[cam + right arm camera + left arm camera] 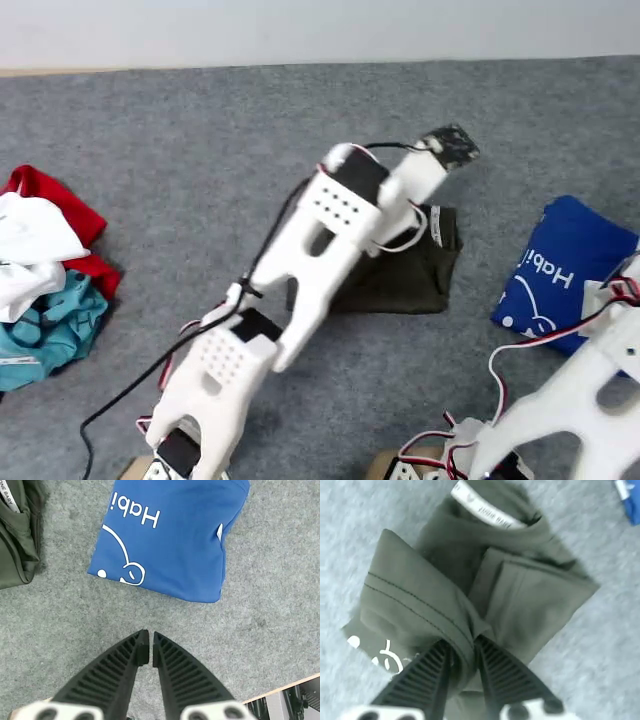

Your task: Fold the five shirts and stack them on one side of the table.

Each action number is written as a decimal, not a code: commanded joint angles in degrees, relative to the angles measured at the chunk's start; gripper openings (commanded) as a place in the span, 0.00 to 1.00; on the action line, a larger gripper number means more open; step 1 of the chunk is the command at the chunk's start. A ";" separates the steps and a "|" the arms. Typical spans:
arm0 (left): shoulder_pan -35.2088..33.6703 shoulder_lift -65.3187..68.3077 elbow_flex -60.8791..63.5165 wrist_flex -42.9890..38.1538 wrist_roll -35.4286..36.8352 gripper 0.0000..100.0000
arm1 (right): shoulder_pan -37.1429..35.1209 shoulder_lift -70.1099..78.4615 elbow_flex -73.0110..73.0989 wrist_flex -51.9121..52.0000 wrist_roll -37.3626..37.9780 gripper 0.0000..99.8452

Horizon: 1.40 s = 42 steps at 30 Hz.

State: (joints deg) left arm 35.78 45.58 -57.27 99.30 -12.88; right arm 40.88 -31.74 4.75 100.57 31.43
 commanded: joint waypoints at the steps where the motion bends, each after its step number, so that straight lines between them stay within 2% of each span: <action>1: 1.67 1.93 -7.16 1.14 1.67 0.01 | -0.04 -1.63 -0.44 2.24 -0.44 0.02; 11: 2.29 10.99 -20.35 1.05 5.45 0.01 | -0.04 -1.63 -0.35 2.24 -0.53 0.02; 17: 3.87 12.92 -23.52 0.62 6.77 0.02 | -0.13 -1.63 -0.35 2.24 -0.53 0.02; 20: 5.36 13.01 -23.60 0.70 6.68 0.04 | -0.22 -1.63 -0.35 2.24 -0.53 0.02; 25: 6.15 11.43 -23.60 1.23 6.68 0.16 | -0.04 -1.63 -0.35 2.33 -0.53 0.02; 31: 5.80 4.04 -23.34 1.32 6.42 0.20 | -0.04 -1.63 -0.35 2.33 -0.53 0.02; 34: 3.25 1.67 -23.25 1.32 6.42 0.20 | -0.04 -1.63 -0.35 2.33 -0.44 0.02; 37: -1.32 1.67 -22.90 1.32 6.24 0.14 | -0.04 -1.63 -0.35 2.33 -0.35 0.02; 42: -6.51 5.71 -15.34 1.23 -0.62 0.02 | -0.13 -1.63 -0.35 2.33 -0.44 0.02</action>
State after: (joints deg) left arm 31.47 51.30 -75.38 99.47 -10.15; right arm 40.88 -31.74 4.75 100.57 31.43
